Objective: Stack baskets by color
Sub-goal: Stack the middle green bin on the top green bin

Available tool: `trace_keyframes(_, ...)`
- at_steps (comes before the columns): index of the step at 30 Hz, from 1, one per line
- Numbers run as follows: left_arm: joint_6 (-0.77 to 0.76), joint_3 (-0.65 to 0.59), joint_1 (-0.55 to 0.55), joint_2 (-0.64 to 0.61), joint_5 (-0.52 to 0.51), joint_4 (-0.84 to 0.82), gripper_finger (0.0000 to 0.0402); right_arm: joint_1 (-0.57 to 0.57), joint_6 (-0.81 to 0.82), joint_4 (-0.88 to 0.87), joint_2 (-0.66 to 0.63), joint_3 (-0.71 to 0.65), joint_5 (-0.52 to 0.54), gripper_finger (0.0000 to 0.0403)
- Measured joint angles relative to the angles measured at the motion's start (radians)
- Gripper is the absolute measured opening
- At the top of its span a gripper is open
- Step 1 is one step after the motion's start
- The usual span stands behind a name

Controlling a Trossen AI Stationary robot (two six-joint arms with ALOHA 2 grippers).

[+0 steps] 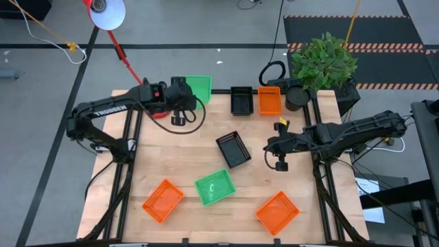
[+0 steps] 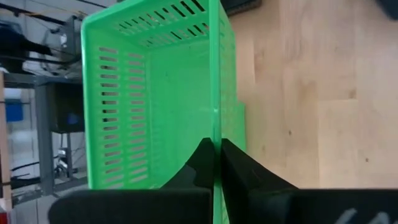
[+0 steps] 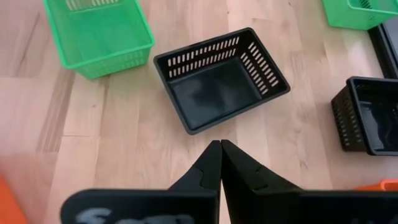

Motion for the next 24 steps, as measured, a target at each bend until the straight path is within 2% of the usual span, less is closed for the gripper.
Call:
trace_keyframes(4,0.056,-0.047,0.066,0.0,0.08,0.069,0.0007,0.015,0.0,-0.001,0.0,0.0,0.0,0.0)
trace_keyframes(17,0.173,-0.288,0.259,0.0,0.222,0.3,0.0007,0.031,0.0,-0.016,0.0,0.0,0.003,0.0)
trace_keyframes(24,0.215,-0.408,0.335,0.0,0.241,0.434,0.0007,0.031,-0.001,-0.019,0.0,0.0,0.003,0.0)
